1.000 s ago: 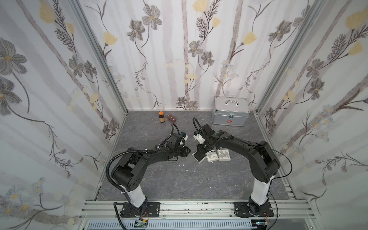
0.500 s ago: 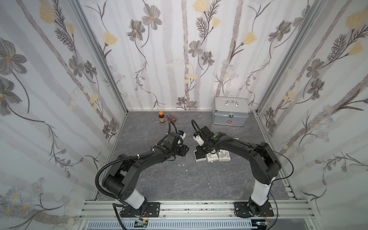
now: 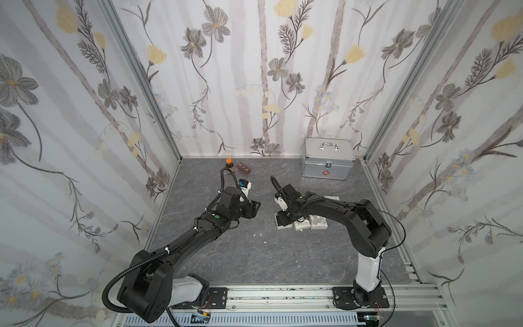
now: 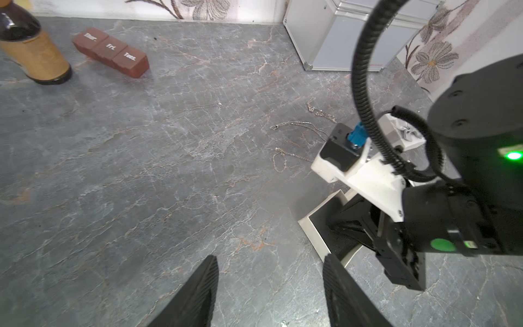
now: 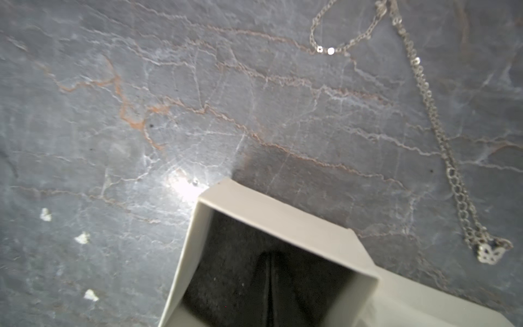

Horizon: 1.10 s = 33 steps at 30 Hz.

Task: Take the necklace out of the lift-off lid jewelry box
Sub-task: Place the inner lining in the jewelry box.

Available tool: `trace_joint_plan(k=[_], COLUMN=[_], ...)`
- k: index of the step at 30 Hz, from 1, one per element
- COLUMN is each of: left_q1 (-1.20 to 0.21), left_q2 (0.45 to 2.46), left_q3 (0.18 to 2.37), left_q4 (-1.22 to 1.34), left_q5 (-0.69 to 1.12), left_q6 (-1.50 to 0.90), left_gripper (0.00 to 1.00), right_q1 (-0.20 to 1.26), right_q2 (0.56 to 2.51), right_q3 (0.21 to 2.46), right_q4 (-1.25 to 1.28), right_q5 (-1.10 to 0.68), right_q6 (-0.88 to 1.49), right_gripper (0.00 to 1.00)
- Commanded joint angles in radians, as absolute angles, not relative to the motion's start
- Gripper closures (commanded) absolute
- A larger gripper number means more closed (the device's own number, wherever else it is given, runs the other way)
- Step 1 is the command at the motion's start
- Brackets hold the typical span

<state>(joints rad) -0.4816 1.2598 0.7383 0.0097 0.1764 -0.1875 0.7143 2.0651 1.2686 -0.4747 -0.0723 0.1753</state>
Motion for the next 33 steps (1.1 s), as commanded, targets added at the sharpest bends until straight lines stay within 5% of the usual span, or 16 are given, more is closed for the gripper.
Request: trace_joint_plan(k=[1,25,31,33], left_q1=[-0.466,-0.454,-0.446,-0.445], left_q2=[1.229,1.176,1.18,1.186], left_q3=[0.721,0.674,0.675,0.678], left_q4=[0.009,0.018,0.024,0.028], left_q5=[0.165,0.174,0.169,0.172], left_q6=[-0.182,-0.166,-0.161,-0.161], left_gripper=[0.39,0.37,0.36,0.36], right_q1=[0.722,0.737,0.749,0.747], right_q2=[2.024,2.127,2.012,1.964], right_q3=[1.276,1.333,1.268,1.245], right_q4=[-0.458,-0.494,-0.387,-0.361], right_q5=[-0.004,0.101,-0.056,-0.062], right_q6=[0.181,0.226,0.201,0.199], right_gripper=[0.85,0.94,0.89,0.8])
